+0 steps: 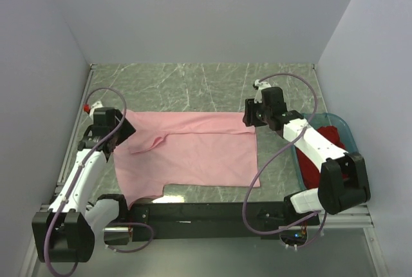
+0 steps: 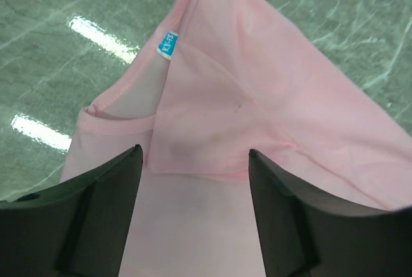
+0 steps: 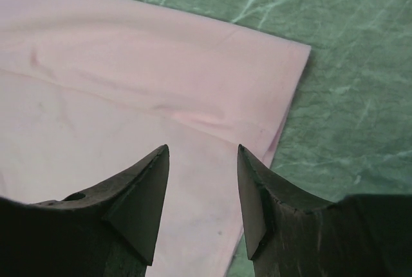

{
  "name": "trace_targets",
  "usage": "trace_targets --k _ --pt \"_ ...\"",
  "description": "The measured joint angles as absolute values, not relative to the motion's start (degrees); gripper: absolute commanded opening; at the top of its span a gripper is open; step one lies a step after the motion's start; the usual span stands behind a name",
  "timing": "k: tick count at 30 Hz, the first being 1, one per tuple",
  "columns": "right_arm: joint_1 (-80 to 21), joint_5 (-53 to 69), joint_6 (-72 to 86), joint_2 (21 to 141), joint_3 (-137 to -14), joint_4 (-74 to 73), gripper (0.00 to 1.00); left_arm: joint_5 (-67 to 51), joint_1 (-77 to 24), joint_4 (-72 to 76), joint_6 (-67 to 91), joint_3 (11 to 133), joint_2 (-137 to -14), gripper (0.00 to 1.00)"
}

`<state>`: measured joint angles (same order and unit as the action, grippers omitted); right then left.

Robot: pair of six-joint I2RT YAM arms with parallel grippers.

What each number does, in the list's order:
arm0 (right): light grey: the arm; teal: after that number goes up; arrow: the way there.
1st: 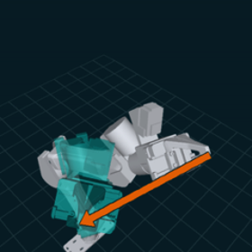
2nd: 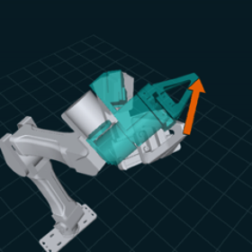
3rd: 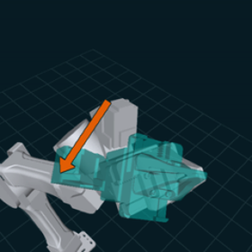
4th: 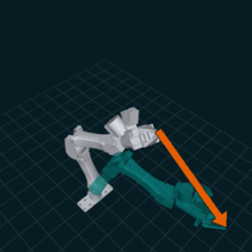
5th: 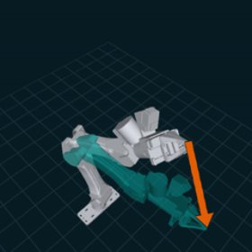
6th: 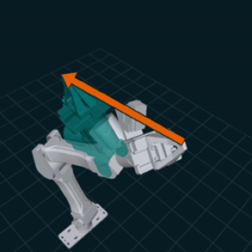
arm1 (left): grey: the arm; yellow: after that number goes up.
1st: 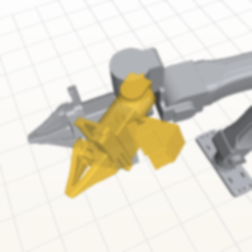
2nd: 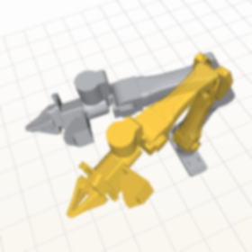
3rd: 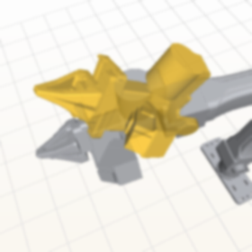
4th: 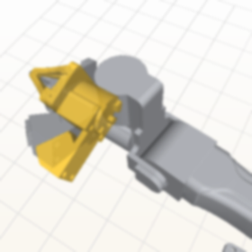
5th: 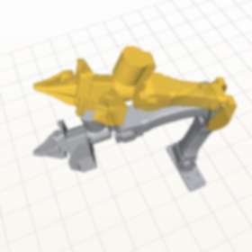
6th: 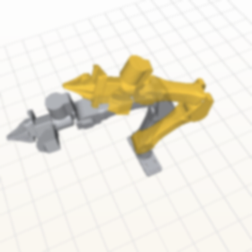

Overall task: Fold and stack the t-shirts
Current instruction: Fold the tshirt

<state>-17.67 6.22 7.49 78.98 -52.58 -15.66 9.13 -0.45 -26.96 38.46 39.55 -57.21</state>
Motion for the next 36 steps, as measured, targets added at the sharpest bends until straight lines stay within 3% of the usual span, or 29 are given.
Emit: trace_targets --k 7,13,22,32,36 --pt "-17.7 10.0 12.3 80.9 -52.6 -13.6 0.54 8.5 -0.4 -25.7 36.8 43.1 -61.9 0.74" --pt "-17.7 10.7 15.7 86.7 -55.2 -12.3 0.53 6.7 -0.4 -21.4 36.3 45.6 -71.2 0.52" --pt "-15.4 12.3 21.8 95.2 -53.1 -7.9 0.50 2.4 -0.4 -14.8 40.5 43.2 -79.2 0.37" --pt "-14.0 12.5 23.7 94.8 -49.6 -8.5 0.49 1.0 1.3 -14.3 45.8 34.0 -75.0 0.38" --pt "-12.8 12.3 23.4 93.0 -49.1 -9.2 0.50 1.4 3.9 -15.5 45.5 34.2 -71.7 0.50"
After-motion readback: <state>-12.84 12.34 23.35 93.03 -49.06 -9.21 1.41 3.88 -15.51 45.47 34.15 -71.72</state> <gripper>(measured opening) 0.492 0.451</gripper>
